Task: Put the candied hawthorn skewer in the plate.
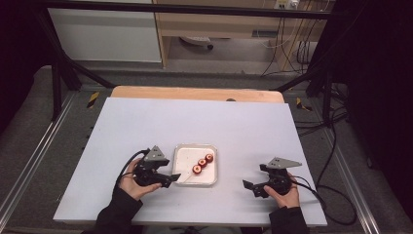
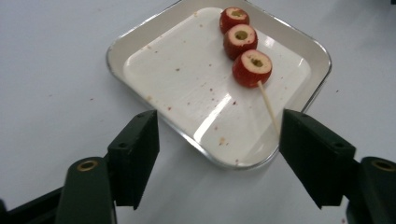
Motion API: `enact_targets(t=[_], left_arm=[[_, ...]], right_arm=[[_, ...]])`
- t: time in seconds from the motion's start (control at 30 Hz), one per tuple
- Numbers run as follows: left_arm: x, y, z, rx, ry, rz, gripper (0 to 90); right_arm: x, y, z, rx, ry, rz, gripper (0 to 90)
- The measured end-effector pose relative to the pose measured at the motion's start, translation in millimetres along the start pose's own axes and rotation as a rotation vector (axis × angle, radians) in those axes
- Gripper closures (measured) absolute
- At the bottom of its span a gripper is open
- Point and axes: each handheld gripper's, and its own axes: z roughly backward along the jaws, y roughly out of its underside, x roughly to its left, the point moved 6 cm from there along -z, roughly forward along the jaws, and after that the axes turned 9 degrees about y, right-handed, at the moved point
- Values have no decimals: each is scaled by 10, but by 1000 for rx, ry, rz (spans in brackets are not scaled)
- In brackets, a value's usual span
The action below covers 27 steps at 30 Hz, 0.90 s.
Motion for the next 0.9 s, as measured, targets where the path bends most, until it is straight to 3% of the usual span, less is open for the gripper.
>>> enact_targets(t=[0.3, 0.63, 0.9], left_arm=[[191, 303, 227, -39, -23, 45, 96], [392, 666, 388, -58, -76, 105, 81], [475, 810, 501, -86, -93, 123, 85]], right_arm=[[-4, 5, 0, 1, 5, -2, 5], [-6, 26, -5, 11, 9, 9, 5], [-6, 29, 9, 11, 8, 4, 5]])
